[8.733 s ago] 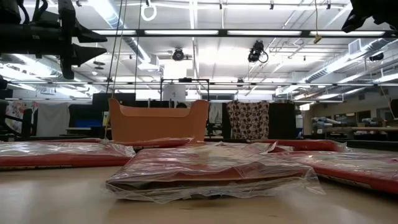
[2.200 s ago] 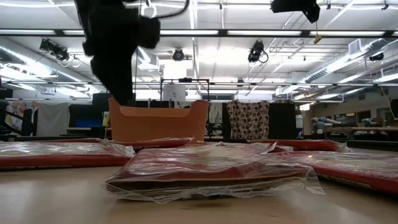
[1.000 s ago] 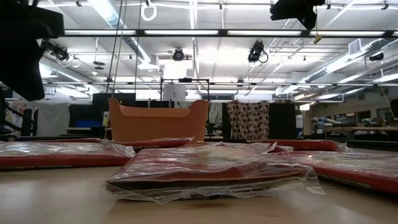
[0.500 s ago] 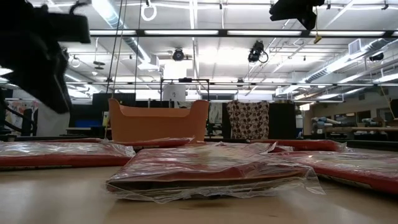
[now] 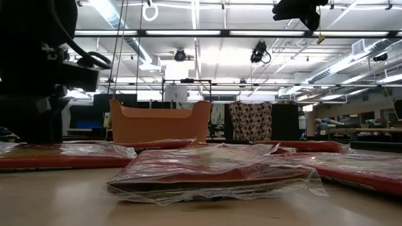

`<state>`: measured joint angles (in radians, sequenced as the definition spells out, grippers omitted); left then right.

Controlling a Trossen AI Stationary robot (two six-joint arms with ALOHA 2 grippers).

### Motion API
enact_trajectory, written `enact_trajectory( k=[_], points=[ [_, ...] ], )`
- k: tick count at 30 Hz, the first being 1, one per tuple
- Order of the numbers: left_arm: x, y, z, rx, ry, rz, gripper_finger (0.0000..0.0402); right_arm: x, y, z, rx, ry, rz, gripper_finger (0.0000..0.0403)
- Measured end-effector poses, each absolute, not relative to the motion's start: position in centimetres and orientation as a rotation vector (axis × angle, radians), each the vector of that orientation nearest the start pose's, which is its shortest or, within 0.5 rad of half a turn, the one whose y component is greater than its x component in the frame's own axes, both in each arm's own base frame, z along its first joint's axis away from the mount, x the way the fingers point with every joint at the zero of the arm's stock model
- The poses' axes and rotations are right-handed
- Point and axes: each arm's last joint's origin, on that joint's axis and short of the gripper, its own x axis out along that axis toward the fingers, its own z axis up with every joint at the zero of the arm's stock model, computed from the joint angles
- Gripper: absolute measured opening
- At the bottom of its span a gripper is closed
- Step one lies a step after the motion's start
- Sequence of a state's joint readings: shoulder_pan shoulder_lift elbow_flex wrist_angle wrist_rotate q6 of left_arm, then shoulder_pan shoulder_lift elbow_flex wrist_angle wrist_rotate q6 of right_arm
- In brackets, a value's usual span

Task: Sort popcorn bags into baskets
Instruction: Put the red popcorn bag into the orange bin

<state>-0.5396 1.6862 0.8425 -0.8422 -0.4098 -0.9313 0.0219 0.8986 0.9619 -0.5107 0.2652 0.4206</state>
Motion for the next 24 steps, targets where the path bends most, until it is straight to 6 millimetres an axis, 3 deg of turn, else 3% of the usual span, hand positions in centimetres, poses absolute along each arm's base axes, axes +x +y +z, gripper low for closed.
enact_trajectory(
  k=[8,18,24],
  points=[
    [21.70,-11.43,12.89,0.065,1.361,0.605,0.0176,18.27,-0.34,34.40,0.356,0.386,-0.324,0.0089],
    [21.68,-11.48,12.93,0.036,1.357,0.617,0.0018,18.29,-0.13,34.40,0.359,0.392,-0.297,0.0089],
    [21.97,-11.68,13.47,0.025,1.358,0.610,0.0010,18.29,-0.11,34.39,0.360,0.395,-0.287,0.0089]
  ],
)
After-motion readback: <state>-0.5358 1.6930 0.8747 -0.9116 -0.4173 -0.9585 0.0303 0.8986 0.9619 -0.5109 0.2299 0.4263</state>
